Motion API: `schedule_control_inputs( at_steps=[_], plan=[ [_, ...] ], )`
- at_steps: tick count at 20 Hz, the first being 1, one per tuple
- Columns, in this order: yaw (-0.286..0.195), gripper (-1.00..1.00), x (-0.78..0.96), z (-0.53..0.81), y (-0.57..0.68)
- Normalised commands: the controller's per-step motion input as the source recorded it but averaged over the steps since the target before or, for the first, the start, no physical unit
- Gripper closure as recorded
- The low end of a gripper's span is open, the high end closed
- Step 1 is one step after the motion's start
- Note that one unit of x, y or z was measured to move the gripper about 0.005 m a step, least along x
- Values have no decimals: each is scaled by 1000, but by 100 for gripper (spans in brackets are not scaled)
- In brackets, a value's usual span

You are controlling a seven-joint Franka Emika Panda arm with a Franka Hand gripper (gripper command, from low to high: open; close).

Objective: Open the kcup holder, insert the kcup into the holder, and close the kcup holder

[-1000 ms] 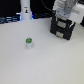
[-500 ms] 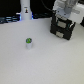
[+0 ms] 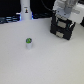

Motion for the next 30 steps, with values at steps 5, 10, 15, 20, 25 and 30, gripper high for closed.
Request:
schedule_control_inputs(
  at_steps=[5,10,15,20,25,30],
  plan=[
    [25,100,-83,0,-1],
    [-5,100,117,1,-24],
    [-59,100,747,174,-251],
    [-69,100,909,209,-361],
    [-69,100,918,155,-361],
    [-71,100,931,185,-365]
  ],
)
